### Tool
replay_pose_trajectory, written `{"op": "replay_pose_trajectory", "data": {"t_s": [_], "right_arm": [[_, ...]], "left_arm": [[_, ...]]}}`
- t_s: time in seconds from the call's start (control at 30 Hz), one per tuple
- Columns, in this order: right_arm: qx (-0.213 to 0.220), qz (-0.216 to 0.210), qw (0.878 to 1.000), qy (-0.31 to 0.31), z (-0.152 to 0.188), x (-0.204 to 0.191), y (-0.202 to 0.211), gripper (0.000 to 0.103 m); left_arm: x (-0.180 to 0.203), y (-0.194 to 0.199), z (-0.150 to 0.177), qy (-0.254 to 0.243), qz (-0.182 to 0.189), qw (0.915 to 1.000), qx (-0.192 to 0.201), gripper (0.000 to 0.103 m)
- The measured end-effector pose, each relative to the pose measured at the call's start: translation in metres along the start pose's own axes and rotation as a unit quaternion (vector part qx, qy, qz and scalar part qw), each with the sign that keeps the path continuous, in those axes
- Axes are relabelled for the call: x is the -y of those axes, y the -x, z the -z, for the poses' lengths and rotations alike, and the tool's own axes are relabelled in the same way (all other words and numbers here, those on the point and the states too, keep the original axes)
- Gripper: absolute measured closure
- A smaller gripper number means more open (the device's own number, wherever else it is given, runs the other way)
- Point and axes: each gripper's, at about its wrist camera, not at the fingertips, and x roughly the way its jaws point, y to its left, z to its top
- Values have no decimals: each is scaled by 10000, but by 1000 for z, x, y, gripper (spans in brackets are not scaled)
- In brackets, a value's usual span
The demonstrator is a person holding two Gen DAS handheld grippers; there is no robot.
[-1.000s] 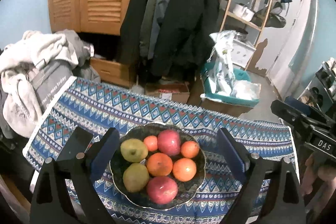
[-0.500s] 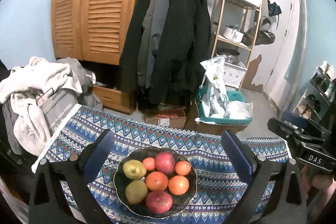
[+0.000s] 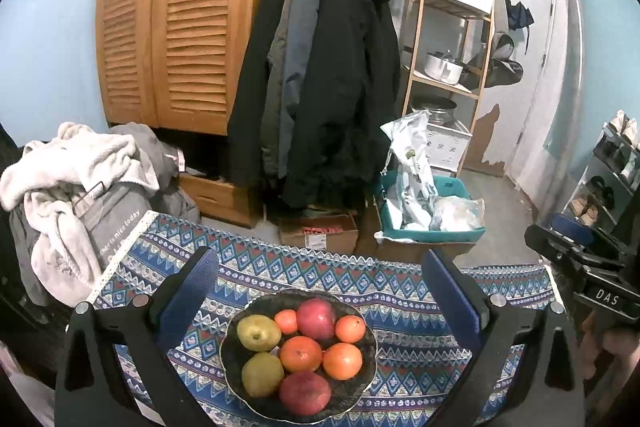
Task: Organize fruits
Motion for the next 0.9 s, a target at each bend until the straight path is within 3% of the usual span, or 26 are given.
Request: {"op": "replay_pose_trajectory", "data": {"t_s": [0.9], "right_arm": [[-200,0,9998,88,7,2,-7,19]], "left_arm": [[11,-4,1,-224,8,9997,-102,0]]}}
